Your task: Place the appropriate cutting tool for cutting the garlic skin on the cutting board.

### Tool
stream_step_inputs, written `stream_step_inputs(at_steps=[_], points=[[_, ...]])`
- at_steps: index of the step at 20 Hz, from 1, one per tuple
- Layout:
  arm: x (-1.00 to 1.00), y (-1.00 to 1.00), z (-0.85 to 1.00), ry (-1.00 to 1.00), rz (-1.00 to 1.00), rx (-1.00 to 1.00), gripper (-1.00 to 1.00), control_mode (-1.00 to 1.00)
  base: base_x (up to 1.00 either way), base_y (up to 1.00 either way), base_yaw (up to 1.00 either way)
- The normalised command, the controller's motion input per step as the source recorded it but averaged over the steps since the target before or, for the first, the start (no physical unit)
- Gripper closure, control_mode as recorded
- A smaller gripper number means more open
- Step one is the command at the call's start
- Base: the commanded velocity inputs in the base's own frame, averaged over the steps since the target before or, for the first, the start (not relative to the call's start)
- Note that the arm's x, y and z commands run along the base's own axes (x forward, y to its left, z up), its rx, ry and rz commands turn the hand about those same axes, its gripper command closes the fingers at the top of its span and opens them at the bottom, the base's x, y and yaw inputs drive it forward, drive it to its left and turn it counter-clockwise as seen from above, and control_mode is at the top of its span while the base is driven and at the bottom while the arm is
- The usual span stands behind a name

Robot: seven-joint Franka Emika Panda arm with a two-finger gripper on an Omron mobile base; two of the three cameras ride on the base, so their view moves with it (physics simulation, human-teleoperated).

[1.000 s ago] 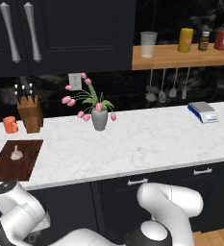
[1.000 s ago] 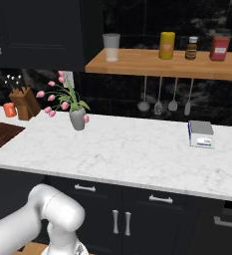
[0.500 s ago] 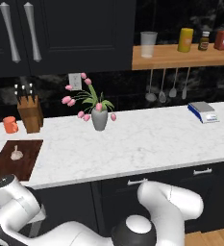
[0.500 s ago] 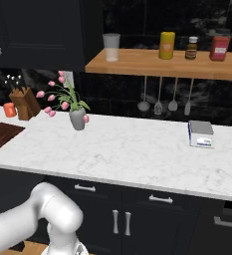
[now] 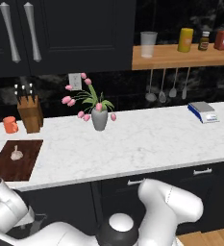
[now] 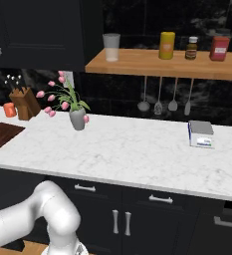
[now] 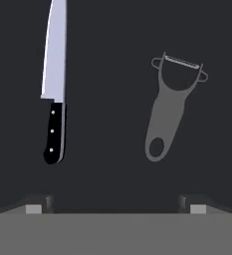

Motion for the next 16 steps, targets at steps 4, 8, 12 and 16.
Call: stream_step_inputs(at_steps=[4,8,12,16], points=[[0.08,0.17,-0.47,0.00,0.00,0.00,-1.00,-1.00,0.00,0.00,0.00],[0.14,0.13,-0.46,0.00,-0.01,0.00,-1.00,-1.00,0.00,0.00,0.00],[0.12,0.31,-0.34,0.01,-0.02,0.00,-1.00,-1.00,0.00,0.00,0.00],[0.11,0.32,-0.29,0.00,0.00,0.00,-1.00,-1.00,0.00,0.00,0.00]])
